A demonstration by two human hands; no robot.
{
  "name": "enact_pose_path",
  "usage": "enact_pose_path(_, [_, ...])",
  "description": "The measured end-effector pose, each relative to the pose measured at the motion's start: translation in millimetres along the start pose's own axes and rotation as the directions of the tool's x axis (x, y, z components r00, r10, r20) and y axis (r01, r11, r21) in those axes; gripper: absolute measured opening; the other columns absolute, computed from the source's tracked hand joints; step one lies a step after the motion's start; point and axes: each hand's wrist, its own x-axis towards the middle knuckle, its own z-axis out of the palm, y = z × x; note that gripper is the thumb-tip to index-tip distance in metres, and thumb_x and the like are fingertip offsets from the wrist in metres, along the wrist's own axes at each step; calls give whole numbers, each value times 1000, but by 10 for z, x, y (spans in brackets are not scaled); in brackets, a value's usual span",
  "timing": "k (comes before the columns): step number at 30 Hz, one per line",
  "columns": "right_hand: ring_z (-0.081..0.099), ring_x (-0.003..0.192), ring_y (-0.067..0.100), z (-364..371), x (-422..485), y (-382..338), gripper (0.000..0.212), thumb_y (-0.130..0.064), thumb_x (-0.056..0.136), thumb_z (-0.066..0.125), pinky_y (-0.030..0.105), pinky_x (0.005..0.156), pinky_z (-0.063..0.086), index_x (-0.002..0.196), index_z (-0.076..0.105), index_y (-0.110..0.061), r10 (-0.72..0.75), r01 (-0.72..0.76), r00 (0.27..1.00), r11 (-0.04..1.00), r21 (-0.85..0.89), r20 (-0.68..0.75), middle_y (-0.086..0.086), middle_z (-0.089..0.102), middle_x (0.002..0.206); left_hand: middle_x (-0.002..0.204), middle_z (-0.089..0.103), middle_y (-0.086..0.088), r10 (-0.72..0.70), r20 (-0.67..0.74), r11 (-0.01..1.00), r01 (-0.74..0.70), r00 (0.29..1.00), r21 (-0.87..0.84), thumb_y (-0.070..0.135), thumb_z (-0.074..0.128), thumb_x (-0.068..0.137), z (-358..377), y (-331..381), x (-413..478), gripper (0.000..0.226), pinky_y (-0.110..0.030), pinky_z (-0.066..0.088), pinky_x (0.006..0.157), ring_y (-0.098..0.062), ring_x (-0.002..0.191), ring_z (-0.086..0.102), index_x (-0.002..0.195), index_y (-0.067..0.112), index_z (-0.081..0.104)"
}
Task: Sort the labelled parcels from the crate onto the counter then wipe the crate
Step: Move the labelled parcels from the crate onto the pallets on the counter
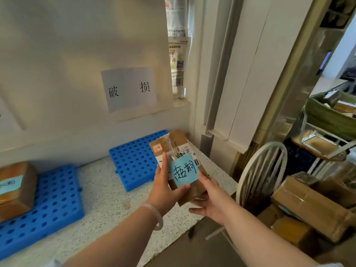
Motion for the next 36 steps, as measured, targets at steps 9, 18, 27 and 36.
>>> enact_pose_path(9, [59,95,2,921,371,-20,52,-51,97,51,19,70,48,141,48,-26,-295,221,955,743,-632,-12,-8,61,119,139,35,11,-22,-24,999,23,999,39,25,80,78,-922,-376,236,99,-38,47,105,-11,128,43,135,63,8])
enact_pose_path(18, [50,112,8,2018,725,280,67,-41,104,39,33,95,48,144,-11,-62,-319,432,898,514,-741,303,-6,38,142,138,35,12,-114,-125,993,118,986,30,24,79,79,-1913,-925,77,100,-38,51,100,-12,127,46,143,57,10])
enact_pose_path(27, [57,104,5,2947,1113,606,71,-38,100,52,23,76,55,148,5,-59,-138,500,853,496,-710,504,-8,45,135,128,36,18,-223,-363,960,268,904,77,24,72,88,-2689,-1275,-281,82,-16,42,100,-3,121,44,149,40,21])
enact_pose_path(36, [41,119,7,3665,1643,1041,84,-43,93,60,16,79,41,151,-1,-52,133,463,812,447,-766,568,-14,33,145,137,37,11,-406,-506,866,497,761,52,25,66,92,-3188,-1962,-384,69,-25,34,110,-9,132,35,151,27,29])
